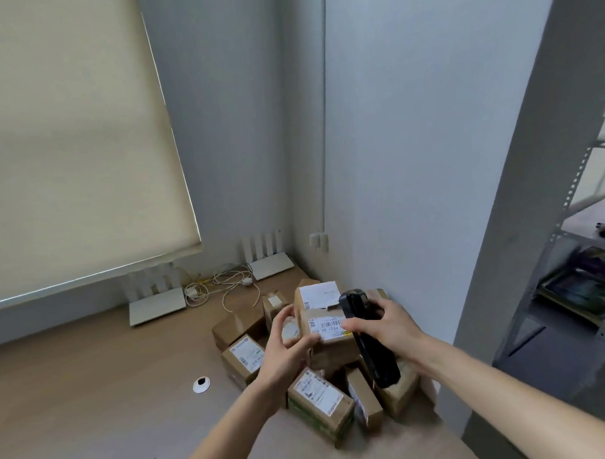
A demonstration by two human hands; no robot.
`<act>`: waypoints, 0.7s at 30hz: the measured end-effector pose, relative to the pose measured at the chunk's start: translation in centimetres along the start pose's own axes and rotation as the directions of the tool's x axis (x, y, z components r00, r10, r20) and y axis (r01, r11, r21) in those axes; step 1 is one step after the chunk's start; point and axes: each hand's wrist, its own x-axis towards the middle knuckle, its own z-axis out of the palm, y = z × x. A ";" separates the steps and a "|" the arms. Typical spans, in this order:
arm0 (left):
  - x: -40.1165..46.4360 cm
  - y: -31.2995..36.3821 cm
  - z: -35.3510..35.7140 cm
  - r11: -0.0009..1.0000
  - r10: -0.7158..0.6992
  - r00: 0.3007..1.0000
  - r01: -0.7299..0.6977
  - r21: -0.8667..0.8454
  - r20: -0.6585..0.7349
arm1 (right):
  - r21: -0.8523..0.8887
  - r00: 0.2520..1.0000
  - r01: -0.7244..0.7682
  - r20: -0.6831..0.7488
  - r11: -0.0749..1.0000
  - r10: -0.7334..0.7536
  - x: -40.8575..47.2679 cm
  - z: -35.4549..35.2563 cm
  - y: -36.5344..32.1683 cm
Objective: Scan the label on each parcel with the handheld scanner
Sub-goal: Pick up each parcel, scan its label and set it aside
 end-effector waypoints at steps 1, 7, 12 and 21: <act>-0.3 0.5 -0.9 1.000 -0.004 1.000 0.004 0.006 0.008 | -0.007 1.000 0.014 0.011 1.000 -0.014 -0.2 0.5 -0.8; -3.0 3.6 -6.0 0.999 -0.018 1.000 0.018 0.038 -0.007 | -0.042 0.995 0.068 0.075 0.997 -0.065 -1.5 4.1 -4.5; -5.0 5.5 -10.0 0.996 0.087 0.990 -0.089 -0.016 -0.110 | -0.001 0.996 0.091 0.015 0.996 -0.091 -2.4 7.9 -6.5; -9.7 7.8 -14.0 0.983 0.149 0.955 -0.172 -0.067 -0.257 | 0.086 0.981 0.159 0.098 0.984 -0.167 -4.3 14.5 -9.1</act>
